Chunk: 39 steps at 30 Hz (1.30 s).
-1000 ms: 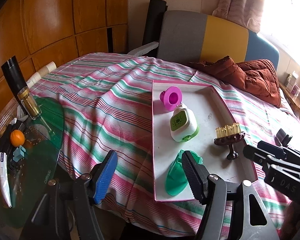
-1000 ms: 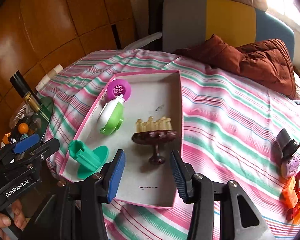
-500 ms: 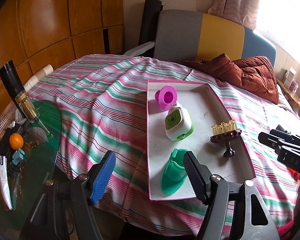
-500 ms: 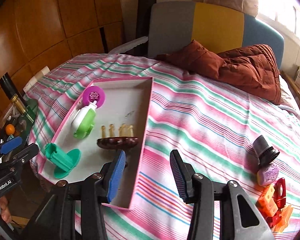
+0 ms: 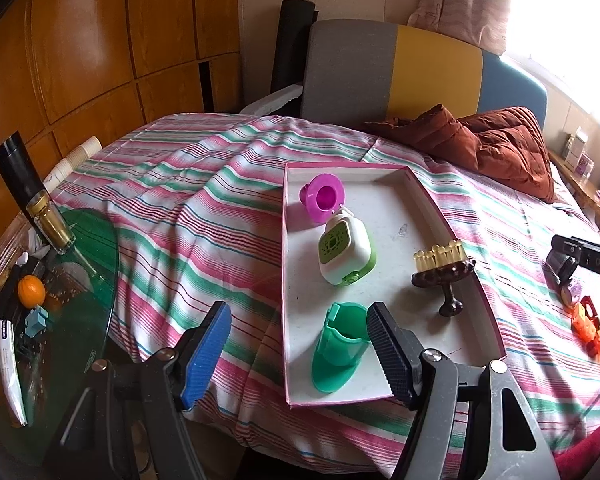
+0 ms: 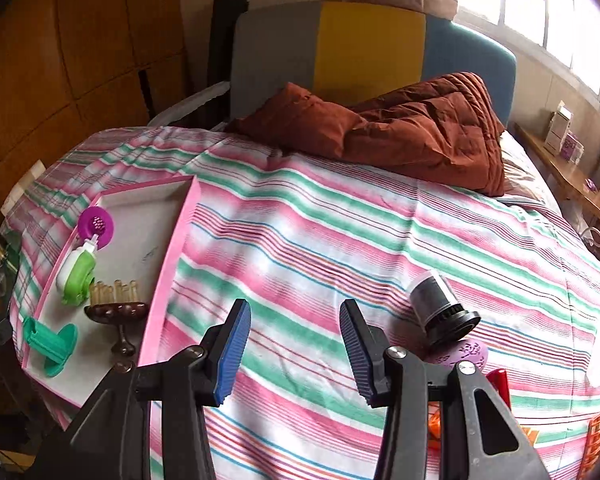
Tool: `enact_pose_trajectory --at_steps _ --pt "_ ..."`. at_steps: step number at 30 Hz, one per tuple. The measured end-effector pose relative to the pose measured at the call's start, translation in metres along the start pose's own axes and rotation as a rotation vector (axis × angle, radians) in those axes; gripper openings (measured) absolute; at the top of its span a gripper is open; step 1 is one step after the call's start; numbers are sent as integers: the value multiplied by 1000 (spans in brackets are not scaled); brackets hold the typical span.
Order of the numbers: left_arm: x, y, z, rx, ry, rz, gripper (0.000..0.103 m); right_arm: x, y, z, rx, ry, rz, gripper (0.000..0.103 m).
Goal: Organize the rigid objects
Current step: 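Move both tools away from the tray toward the black cylinder and purple egg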
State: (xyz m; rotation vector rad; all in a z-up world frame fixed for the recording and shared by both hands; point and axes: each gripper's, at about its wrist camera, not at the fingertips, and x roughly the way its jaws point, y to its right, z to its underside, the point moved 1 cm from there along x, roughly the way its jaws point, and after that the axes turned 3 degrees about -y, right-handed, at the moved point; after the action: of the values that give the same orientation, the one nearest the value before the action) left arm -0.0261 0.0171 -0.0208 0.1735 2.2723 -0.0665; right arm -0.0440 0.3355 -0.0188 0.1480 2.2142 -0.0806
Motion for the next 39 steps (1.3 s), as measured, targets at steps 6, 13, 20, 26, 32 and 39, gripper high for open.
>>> enact_pose_trajectory --at_steps 6,13,20,26,32,39 --pt "0 3 -2 -6 -9 -1 71 10 34 -13 10 29 83 47" --pt "0 17 -6 26 -9 16 71 21 80 -5 144 79 110 47" --pt "3 33 -12 47 -24 57 71 25 112 -7 266 67 122 47" --pt "1 50 -18 85 -8 87 71 25 125 -6 326 61 129 47" --pt "0 67 -22 120 -10 128 71 23 131 -5 350 62 134 47" --pt "-1 88 -27 156 -4 172 71 18 145 -4 411 73 135 47"
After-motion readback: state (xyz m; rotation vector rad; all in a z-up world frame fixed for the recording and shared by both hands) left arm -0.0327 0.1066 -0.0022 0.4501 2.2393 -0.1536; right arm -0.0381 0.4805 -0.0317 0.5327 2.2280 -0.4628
